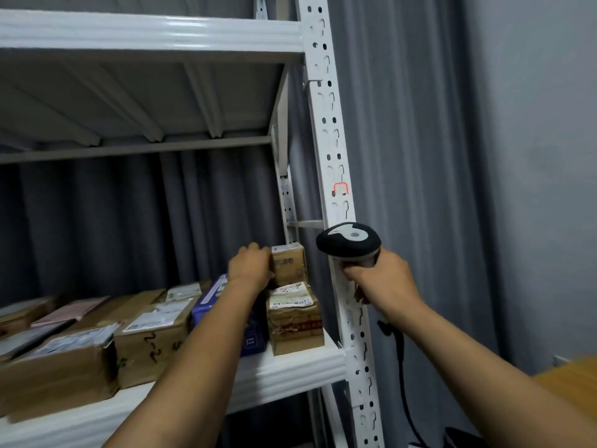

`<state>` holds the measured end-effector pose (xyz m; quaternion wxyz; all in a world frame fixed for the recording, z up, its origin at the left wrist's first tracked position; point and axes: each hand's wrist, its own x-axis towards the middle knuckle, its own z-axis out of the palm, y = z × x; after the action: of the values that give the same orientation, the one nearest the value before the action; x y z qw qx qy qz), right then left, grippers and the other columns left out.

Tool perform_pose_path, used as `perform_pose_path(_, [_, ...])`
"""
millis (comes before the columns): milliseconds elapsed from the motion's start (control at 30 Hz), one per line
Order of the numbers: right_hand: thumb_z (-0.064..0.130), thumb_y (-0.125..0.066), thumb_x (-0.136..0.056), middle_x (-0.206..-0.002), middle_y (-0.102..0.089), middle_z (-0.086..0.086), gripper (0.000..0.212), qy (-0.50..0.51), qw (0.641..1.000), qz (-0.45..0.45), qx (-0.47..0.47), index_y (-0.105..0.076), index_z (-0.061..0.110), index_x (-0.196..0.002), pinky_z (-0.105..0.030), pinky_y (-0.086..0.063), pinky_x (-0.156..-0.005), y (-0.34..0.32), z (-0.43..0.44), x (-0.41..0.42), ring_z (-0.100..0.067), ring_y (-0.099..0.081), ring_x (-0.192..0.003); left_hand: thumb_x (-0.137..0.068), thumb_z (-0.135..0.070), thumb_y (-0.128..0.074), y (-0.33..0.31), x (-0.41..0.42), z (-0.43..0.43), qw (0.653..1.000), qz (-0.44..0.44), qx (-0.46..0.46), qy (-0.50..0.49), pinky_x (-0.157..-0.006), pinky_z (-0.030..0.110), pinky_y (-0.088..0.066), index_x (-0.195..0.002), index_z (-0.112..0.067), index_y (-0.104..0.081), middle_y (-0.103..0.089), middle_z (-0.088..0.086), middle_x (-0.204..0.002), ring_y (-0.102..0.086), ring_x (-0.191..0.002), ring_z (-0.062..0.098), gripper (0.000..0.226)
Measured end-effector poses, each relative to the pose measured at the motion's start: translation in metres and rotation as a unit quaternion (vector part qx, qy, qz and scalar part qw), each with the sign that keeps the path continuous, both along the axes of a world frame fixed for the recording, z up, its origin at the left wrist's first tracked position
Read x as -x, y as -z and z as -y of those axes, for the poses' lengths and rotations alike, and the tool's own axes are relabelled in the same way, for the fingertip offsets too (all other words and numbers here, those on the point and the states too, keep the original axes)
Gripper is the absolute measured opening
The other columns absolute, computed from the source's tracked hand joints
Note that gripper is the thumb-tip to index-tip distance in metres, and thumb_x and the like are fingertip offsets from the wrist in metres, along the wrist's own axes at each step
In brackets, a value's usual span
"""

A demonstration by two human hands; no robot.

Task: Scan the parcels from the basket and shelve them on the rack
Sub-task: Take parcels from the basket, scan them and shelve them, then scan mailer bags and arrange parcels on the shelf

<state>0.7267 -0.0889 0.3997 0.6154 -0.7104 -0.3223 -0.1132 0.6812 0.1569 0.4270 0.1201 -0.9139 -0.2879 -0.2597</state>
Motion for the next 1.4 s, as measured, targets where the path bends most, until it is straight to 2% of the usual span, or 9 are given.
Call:
perform_pose_path(100, [0.017,-0.066,-0.080,-0.073,-0.068,-0.007,0.004,-0.002,0.999,0.002,0.038,-0.063,0.014,-0.079,-0.031,-0.058,-0.056,-0.002,0.005,0.013,-0.019,-0.067,-0.053,-0.088,-0.035,-0.063,-0.005,0.020,0.015,1.000,0.003,-0.007,0.004,-0.089,0.039,-0.045,-0.137,-0.022,-0.048,-0.049,0.008,-0.129,-0.045,-0.120,0.029,0.052])
perform_pose_path(267, [0.020,-0.066,-0.080,-0.079,-0.070,-0.010,0.008,-0.001,0.995,0.008,0.097,-0.064,0.013,-0.079,-0.040,-0.060,-0.062,0.001,0.018,0.045,-0.026,-0.070,-0.060,-0.089,-0.040,-0.060,-0.007,0.075,0.044,0.999,-0.003,-0.025,0.021,-0.091,0.041,-0.046,-0.139,-0.022,-0.044,-0.048,0.011,-0.131,-0.044,-0.121,0.033,0.056])
perform_pose_path(400, [0.015,-0.065,-0.080,-0.080,-0.073,-0.011,0.008,-0.019,0.991,-0.009,0.129,-0.063,0.016,-0.072,-0.032,-0.058,-0.055,0.017,0.027,0.079,-0.025,-0.070,-0.059,-0.090,-0.041,-0.059,0.004,0.127,0.063,0.999,0.001,-0.024,0.021,-0.095,0.043,-0.043,-0.136,-0.021,-0.048,-0.049,0.012,-0.133,-0.043,-0.123,0.034,0.052])
perform_pose_path(500, [0.015,-0.064,-0.079,-0.081,-0.073,-0.011,0.005,-0.039,0.989,-0.032,0.136,-0.067,0.010,-0.081,-0.032,-0.057,-0.054,0.042,0.030,0.102,-0.022,-0.068,-0.054,-0.090,-0.041,-0.058,0.026,0.161,0.074,0.999,0.013,-0.013,0.031,-0.095,0.043,-0.042,-0.135,-0.020,-0.050,-0.049,0.013,-0.132,-0.044,-0.122,0.035,0.050])
perform_pose_path(700, [0.018,-0.068,-0.079,-0.074,-0.068,-0.006,0.009,-0.061,0.980,-0.072,0.176,-0.067,0.010,-0.083,-0.029,-0.055,-0.052,0.109,0.028,0.143,-0.020,-0.063,-0.053,-0.090,-0.037,-0.058,0.109,0.217,0.086,0.997,0.012,0.049,0.055,-0.100,0.040,-0.041,-0.136,-0.019,-0.051,-0.051,0.012,-0.132,-0.044,-0.124,0.033,0.051])
perform_pose_path(867, [0.017,-0.069,-0.078,-0.075,-0.071,-0.009,0.008,-0.092,0.964,-0.086,0.233,-0.065,0.013,-0.083,-0.036,-0.057,-0.057,0.170,0.031,0.170,-0.025,-0.067,-0.059,-0.092,-0.039,-0.056,0.202,0.251,0.091,0.992,-0.070,0.099,0.038,-0.096,0.041,-0.042,-0.136,-0.020,-0.050,-0.049,0.009,-0.134,-0.045,-0.123,0.031,0.049])
perform_pose_path(967, [0.015,-0.070,-0.080,-0.070,-0.066,-0.005,0.011,-0.121,0.951,-0.099,0.265,-0.064,0.012,-0.089,-0.026,-0.052,-0.046,0.202,0.031,0.179,-0.018,-0.063,-0.050,-0.092,-0.040,-0.054,0.256,0.260,0.088,0.983,-0.138,0.122,0.022,-0.096,0.039,-0.043,-0.138,-0.021,-0.047,-0.047,0.007,-0.137,-0.043,-0.123,0.029,0.050])
perform_pose_path(1133, [0.020,-0.072,-0.081,-0.073,-0.066,-0.001,0.015,-0.147,0.932,-0.130,0.305,-0.065,0.012,-0.091,-0.018,-0.047,-0.044,0.254,0.023,0.174,-0.020,-0.065,-0.054,-0.093,-0.043,-0.055,0.330,0.263,0.074,0.955,-0.221,0.198,-0.001,-0.101,0.038,-0.040,-0.144,-0.023,-0.040,-0.041,0.005,-0.143,-0.038,-0.131,0.025,0.056])
perform_pose_path(1400, [0.022,-0.069,-0.083,-0.079,-0.069,-0.010,0.019,-0.155,0.907,-0.175,0.351,-0.064,0.006,-0.090,-0.030,-0.053,-0.064,0.333,-0.010,0.162,-0.027,-0.068,-0.072,-0.077,-0.056,-0.069,0.428,0.266,0.032,0.897,-0.300,0.324,-0.022,-0.109,0.037,-0.035,-0.148,-0.027,-0.032,-0.034,0.008,-0.150,-0.032,-0.137,0.028,0.085])
